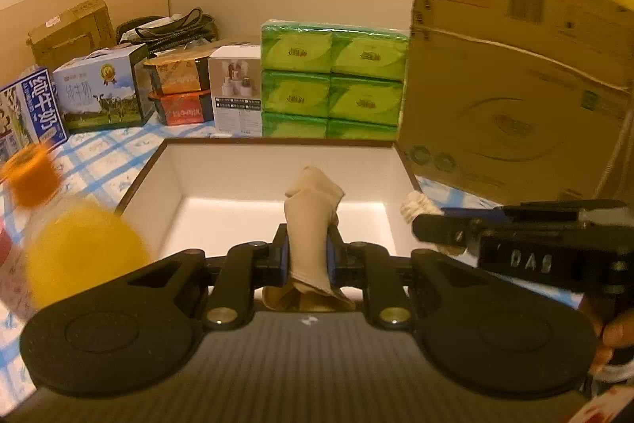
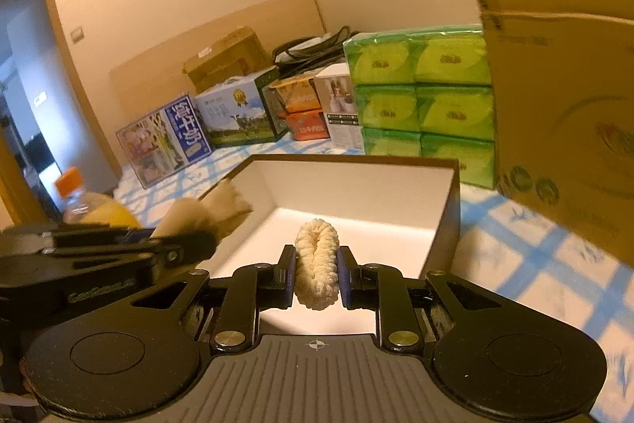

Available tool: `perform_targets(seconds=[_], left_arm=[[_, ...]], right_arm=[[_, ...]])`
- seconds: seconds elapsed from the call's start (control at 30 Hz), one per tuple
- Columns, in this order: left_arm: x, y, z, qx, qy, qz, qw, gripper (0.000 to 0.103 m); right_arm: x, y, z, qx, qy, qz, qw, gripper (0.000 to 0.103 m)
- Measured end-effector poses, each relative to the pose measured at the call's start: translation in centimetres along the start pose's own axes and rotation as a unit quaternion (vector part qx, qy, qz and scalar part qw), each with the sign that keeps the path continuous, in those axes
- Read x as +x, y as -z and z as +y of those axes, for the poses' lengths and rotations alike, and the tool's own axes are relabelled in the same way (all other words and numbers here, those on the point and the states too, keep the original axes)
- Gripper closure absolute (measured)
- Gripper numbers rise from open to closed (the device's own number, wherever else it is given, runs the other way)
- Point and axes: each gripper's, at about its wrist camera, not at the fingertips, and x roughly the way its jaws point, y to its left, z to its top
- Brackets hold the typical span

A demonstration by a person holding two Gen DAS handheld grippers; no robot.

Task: Organize soft objects
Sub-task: 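Carry stocking and scrunchie over the brown box and open both grippers, then move both grippers back to the pile of cloths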

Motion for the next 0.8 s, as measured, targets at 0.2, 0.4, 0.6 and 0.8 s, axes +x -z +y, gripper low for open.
perform_targets(seconds=[0.2, 0.4, 0.6, 0.8], left_arm=[[6.1, -2.5, -0.1, -0.001, -0.023, 0.022, 0.9995, 0.085], [9.9, -2.4, 1.0, -0.01, -0.044, 0.041, 0.9981, 0.063], [11.2, -2.1, 2.0, -0.027, -0.046, 0.057, 0.997, 0.058], [9.2, -1.5, 1.2, -0.024, -0.023, 0.055, 0.9979, 0.058]], right_arm=[[4.7, -1.4, -1.9, -0.028, 0.005, 0.021, 0.999, 0.081], [7.6, -1.0, -2.9, -0.038, 0.013, 0.024, 0.999, 0.043], [6.9, -1.0, -3.4, -0.016, 0.017, 0.008, 1.0, 0.042], [2.5, -0.7, -3.2, 0.008, 0.029, -0.03, 0.999, 0.042]])
